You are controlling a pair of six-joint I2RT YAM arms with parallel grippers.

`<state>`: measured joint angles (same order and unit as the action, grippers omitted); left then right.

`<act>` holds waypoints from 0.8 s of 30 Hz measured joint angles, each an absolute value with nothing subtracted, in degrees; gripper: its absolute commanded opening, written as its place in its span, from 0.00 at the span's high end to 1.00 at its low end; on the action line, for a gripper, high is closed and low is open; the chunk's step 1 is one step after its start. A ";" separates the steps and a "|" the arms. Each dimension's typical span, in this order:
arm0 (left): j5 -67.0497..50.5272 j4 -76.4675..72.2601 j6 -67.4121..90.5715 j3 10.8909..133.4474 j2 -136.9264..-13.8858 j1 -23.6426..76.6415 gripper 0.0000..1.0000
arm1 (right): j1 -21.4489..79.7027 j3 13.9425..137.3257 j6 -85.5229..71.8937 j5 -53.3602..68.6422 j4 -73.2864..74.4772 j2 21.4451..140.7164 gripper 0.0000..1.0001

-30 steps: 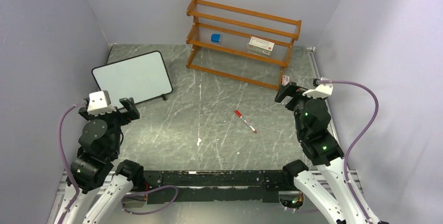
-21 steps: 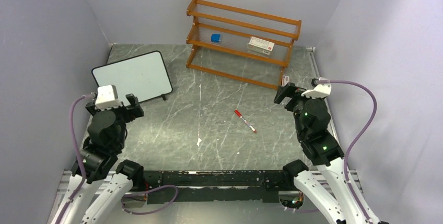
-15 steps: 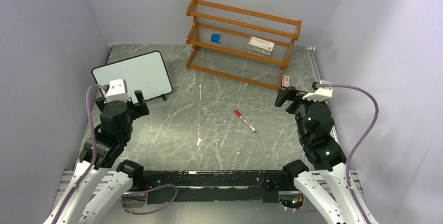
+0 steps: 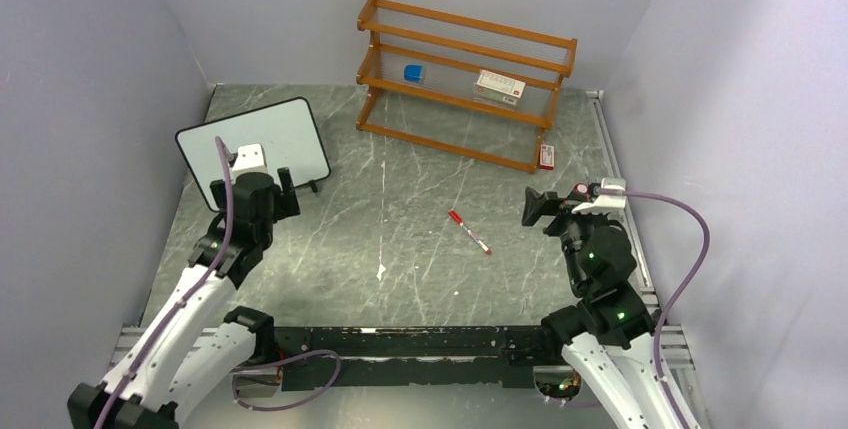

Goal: Write a sentence on the whiteboard
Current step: Move the whiteboard to the center of the board.

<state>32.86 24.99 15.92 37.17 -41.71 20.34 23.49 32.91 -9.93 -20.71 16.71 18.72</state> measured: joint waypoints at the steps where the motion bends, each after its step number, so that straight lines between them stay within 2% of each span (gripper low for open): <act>1: 32.36 24.03 15.88 36.88 -42.89 19.18 0.01 | 23.49 32.12 -9.63 -20.27 16.03 17.89 0.00; 11: 26.46 12.49 14.09 31.59 -50.74 9.19 0.01 | 23.49 26.85 -6.13 -18.26 11.14 12.19 0.00; 16: 21.80 6.35 14.13 29.52 -55.70 2.52 0.04 | 23.49 24.32 -4.60 -17.30 9.37 10.07 0.00; 21: 14.22 0.47 13.93 29.17 -62.08 -5.63 0.12 | 23.49 23.31 -3.64 -16.23 7.88 8.86 0.00; 24: 10.70 -2.68 13.41 29.15 -65.34 -8.73 0.24 | 23.49 23.20 -3.49 -15.77 7.38 8.67 0.00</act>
<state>10.70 -2.68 13.41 29.15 -65.34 -8.73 23.49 23.20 -3.49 -15.77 7.38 8.67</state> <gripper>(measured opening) 0.863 0.997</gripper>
